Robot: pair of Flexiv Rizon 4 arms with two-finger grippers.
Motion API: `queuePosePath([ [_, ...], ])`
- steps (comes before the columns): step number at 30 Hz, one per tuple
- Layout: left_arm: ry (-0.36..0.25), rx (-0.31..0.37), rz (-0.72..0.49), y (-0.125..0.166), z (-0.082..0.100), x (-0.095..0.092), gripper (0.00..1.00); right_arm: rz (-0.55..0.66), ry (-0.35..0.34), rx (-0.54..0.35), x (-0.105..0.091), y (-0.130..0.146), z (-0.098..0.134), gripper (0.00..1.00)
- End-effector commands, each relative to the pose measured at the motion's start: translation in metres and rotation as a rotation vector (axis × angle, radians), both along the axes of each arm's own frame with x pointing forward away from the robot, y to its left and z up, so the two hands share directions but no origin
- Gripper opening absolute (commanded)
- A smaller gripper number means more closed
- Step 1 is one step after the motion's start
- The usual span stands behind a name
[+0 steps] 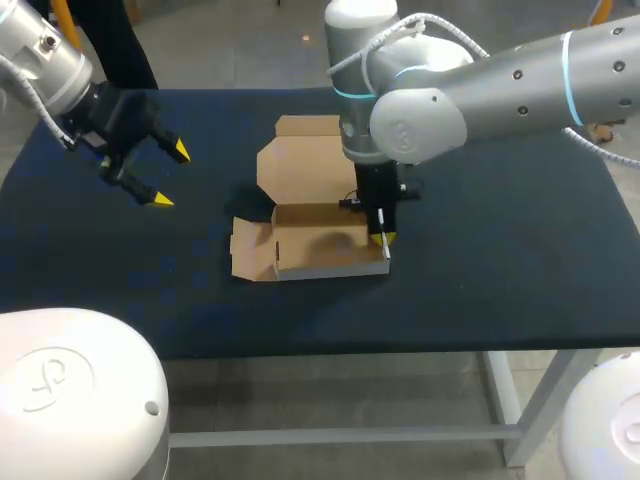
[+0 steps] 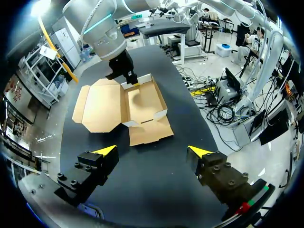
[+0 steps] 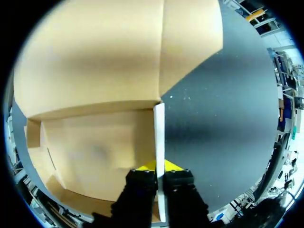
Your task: Assemble the packaging by folding the flat box into shape, placing the metal phone stand inside, and closing the box properly
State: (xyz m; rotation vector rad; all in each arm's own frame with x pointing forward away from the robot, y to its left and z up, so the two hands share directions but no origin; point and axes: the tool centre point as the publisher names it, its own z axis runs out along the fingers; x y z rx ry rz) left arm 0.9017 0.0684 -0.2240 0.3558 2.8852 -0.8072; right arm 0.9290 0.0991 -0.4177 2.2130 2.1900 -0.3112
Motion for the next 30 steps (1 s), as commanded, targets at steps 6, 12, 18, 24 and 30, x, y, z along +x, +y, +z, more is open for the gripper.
queuePosePath([
  [6,0.002,0.004,0.000,0.001,0.001,-0.001,1.00,-0.031,0.034,-0.095,0.008,-0.005,-0.008,0.00],
  [12,0.002,0.004,0.000,0.001,0.001,-0.001,1.00,-0.036,0.031,-0.119,0.008,-0.009,-0.009,0.00],
  [18,0.002,0.004,0.000,0.001,0.001,-0.001,1.00,-0.021,0.011,-0.051,0.005,-0.012,-0.005,0.00],
  [24,0.002,0.004,0.000,0.001,0.001,-0.001,1.00,0.009,-0.011,0.079,0.001,-0.012,0.002,0.00],
  [30,0.002,0.004,0.000,0.001,0.001,-0.001,1.00,0.038,-0.020,0.140,-0.002,-0.008,0.005,0.00],
])
